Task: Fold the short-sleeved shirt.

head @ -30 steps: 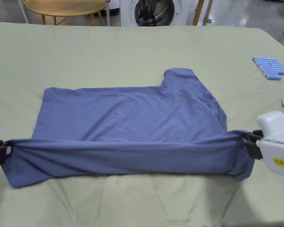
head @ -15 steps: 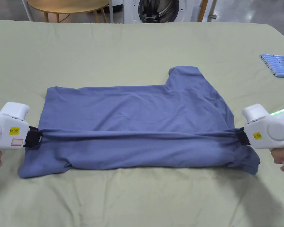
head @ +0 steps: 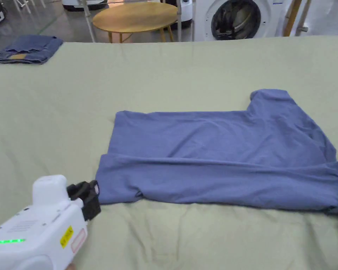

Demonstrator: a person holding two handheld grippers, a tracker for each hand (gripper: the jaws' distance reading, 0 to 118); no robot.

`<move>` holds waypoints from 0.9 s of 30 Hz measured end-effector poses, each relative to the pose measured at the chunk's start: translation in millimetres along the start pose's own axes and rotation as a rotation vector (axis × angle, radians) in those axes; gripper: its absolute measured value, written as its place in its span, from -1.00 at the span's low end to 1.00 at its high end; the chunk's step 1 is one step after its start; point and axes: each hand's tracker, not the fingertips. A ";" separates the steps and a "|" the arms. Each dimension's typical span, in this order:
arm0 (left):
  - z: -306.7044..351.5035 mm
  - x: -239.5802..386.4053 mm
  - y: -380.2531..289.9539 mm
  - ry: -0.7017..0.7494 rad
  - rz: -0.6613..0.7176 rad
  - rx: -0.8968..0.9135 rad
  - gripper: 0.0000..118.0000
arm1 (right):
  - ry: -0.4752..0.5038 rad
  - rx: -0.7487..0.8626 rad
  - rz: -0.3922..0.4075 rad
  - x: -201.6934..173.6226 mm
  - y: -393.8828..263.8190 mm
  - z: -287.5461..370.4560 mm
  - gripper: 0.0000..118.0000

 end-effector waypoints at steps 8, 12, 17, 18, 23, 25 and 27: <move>-3.6 20.3 -67.2 0.012 -0.047 -0.116 -1.00 | 0.029 -0.011 0.034 -60.5 -54.0 14.2 -1.00; -4.6 9.7 -57.4 0.029 -0.041 -0.117 -1.00 | 0.099 -0.060 0.056 -71.9 -64.2 15.3 -1.00; -36.7 -9.5 -20.1 0.071 -0.003 -0.138 -1.00 | 0.160 -0.119 0.016 -66.3 -68.0 12.6 -1.00; -46.7 -14.8 -11.2 0.100 0.042 -0.183 -0.96 | 0.174 -0.133 -0.021 -62.8 -67.6 11.7 -1.00; -87.6 -25.7 14.8 0.087 0.116 -0.238 0.56 | 0.178 -0.136 -0.095 -52.0 -62.5 18.7 -1.00; -107.1 -21.8 15.6 0.065 0.108 -0.277 0.95 | 0.167 -0.143 -0.089 -48.3 -62.5 21.7 -1.00; -120.8 -17.5 15.4 0.064 0.113 -0.293 0.93 | 0.152 -0.148 -0.079 -43.1 -62.0 25.0 -1.00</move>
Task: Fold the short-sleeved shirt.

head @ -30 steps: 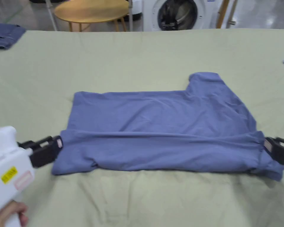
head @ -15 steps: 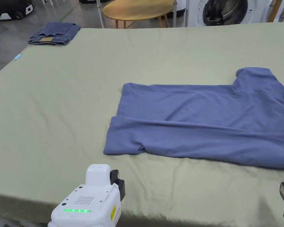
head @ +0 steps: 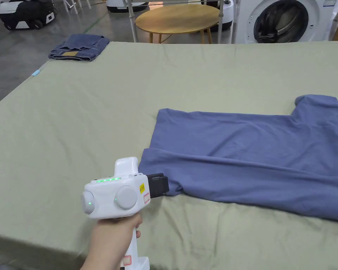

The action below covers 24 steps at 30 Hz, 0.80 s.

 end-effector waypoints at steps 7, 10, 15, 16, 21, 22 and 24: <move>-10.7 39.4 -11.7 0.030 -0.267 -0.014 -0.25 | -0.056 -0.009 -0.010 19.0 -3.6 6.4 -1.00; -4.4 44.9 -13.0 0.006 -0.280 -0.004 -0.86 | -0.062 -0.020 -0.039 27.3 -6.9 5.4 -1.00; 17.8 23.5 -8.4 -0.061 -0.172 0.044 -0.87 | -0.161 -0.023 0.030 41.3 8.1 -1.6 -1.00; 22.6 18.9 -7.6 -0.070 -0.162 0.051 -0.87 | -0.212 -0.018 0.078 46.2 10.7 -5.6 -0.89; 38.1 12.8 -6.1 -0.109 -0.150 0.058 -0.87 | -0.245 -0.064 0.066 89.7 35.9 -43.2 1.00; 42.0 16.7 -6.4 -0.110 -0.165 0.062 -0.87 | -0.296 -0.045 0.066 95.8 43.3 -51.7 1.00; 46.6 23.5 -6.5 -0.105 -0.191 0.065 -0.87 | -0.344 -0.042 0.091 107.9 55.9 -70.1 0.98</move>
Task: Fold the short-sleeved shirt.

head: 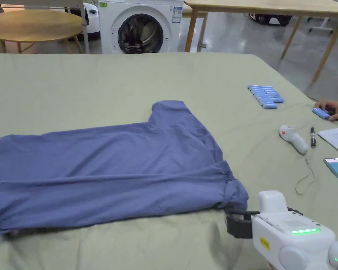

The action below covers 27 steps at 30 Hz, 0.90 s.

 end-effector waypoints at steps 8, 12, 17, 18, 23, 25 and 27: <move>9.7 0.7 6.5 0.001 -0.020 -0.011 -0.87 | 0.131 -0.068 0.027 0.2 7.8 -24.2 -0.95; 27.0 -1.4 8.7 -0.026 -0.010 0.006 -0.87 | 0.145 -0.022 0.031 6.3 1.4 -6.4 -0.95; 58.1 -6.2 12.1 -0.060 0.002 0.055 -0.87 | 0.159 0.072 0.030 11.2 -0.4 40.6 -0.95; 66.5 -7.4 9.8 -0.058 -0.004 0.064 -0.87 | 0.157 0.089 0.028 10.7 -2.8 52.9 -0.95; 97.9 -24.0 -18.6 -0.074 0.055 0.067 -0.87 | 0.177 0.129 0.004 12.8 -26.4 106.4 -0.95; 102.9 -32.8 -39.3 -0.079 0.095 0.029 -0.87 | 0.175 0.104 0.005 15.1 -41.1 117.9 -0.95; 100.4 -38.8 -56.8 -0.076 0.098 -0.015 -0.87 | 0.160 0.048 0.032 16.0 -57.3 119.4 -0.95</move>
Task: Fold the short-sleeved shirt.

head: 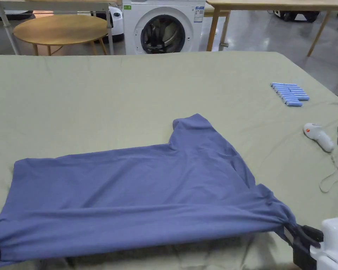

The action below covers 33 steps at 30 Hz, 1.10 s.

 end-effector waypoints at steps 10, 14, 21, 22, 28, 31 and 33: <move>-15.3 9.9 -38.0 0.172 -0.084 -0.017 0.74 | -0.067 -0.106 0.055 -16.2 -27.8 -12.2 -0.52; 4.9 12.7 -33.3 0.182 -0.065 0.068 0.93 | -0.102 -0.041 -0.026 -16.0 -14.5 2.6 0.65; 32.9 31.9 10.7 0.148 -0.071 0.198 0.73 | -0.032 0.160 0.028 -73.7 55.8 10.6 1.00; 33.3 38.4 21.3 0.141 -0.081 0.198 0.58 | -0.027 0.170 0.047 -80.9 63.9 3.4 1.00; 12.8 56.2 64.7 0.140 -0.112 0.282 -1.00 | 0.005 0.225 0.007 -112.1 105.3 -29.3 -1.00; -12.0 60.1 88.7 0.102 -0.169 0.262 -1.00 | 0.083 0.210 -0.006 -114.6 118.4 -48.7 -1.00; -33.3 61.4 102.2 0.109 -0.180 0.251 -1.00 | 0.079 0.200 0.013 -119.5 125.0 -61.6 -1.00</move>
